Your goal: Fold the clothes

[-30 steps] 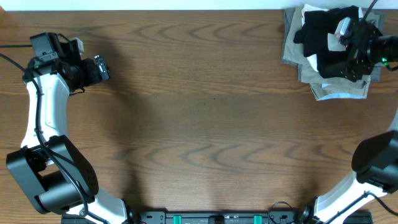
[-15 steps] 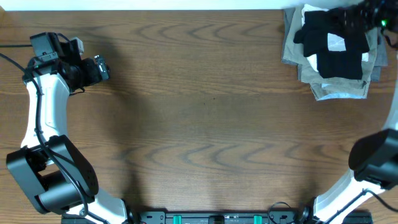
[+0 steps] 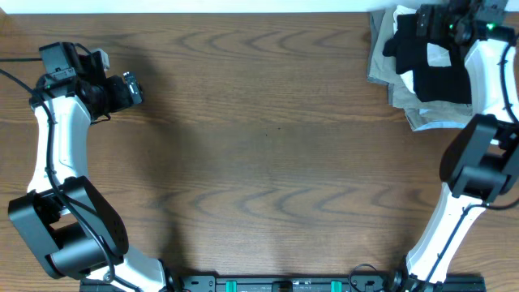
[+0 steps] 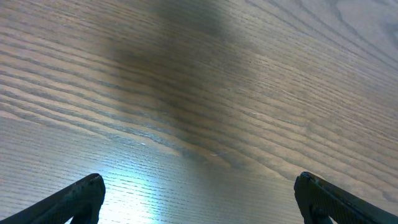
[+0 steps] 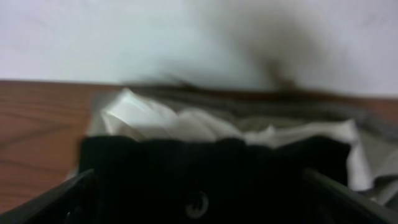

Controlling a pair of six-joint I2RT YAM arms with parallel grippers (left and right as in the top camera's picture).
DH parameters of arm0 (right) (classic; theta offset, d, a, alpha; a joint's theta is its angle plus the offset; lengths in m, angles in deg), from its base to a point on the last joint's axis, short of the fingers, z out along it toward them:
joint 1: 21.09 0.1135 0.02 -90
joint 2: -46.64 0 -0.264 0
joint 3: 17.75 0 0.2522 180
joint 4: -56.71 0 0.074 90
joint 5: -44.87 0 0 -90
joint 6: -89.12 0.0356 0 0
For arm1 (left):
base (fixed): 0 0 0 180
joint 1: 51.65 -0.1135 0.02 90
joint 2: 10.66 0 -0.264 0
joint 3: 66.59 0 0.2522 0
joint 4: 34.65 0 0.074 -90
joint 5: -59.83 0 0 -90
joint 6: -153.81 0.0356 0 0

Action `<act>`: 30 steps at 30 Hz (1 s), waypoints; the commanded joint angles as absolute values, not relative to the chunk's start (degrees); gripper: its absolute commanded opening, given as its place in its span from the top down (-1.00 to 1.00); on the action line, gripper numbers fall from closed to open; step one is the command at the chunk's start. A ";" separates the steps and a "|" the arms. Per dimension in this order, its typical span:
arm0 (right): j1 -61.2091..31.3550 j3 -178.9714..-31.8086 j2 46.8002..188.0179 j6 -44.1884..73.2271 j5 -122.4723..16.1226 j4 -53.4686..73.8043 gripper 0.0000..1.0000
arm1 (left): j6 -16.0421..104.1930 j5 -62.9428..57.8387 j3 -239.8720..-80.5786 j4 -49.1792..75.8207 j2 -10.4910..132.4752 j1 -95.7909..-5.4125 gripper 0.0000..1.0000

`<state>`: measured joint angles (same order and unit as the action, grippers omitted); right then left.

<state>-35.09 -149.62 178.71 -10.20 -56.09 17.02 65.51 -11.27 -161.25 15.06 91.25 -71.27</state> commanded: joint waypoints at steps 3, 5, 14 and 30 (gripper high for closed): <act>-35.33 -149.86 185.92 -6.24 -51.96 16.01 -0.99 | 65.42 -11.58 -160.71 14.73 92.13 -71.18 -0.96; -35.57 -149.86 188.87 -6.14 -51.98 15.69 -0.99 | 65.42 -11.58 -160.71 14.60 92.11 -71.18 -0.96; -35.81 -149.86 198.40 -5.59 -51.98 13.57 -0.98 | 65.42 -11.58 -160.71 14.56 92.13 -71.18 -0.96; -36.12 -149.90 173.07 -5.76 -54.19 13.85 -0.98 | 65.42 -11.58 -160.71 15.23 92.11 -71.20 -0.96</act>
<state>-35.48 -150.10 182.01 -7.10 -54.52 14.00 65.48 -11.27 -161.25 15.06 91.25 -71.27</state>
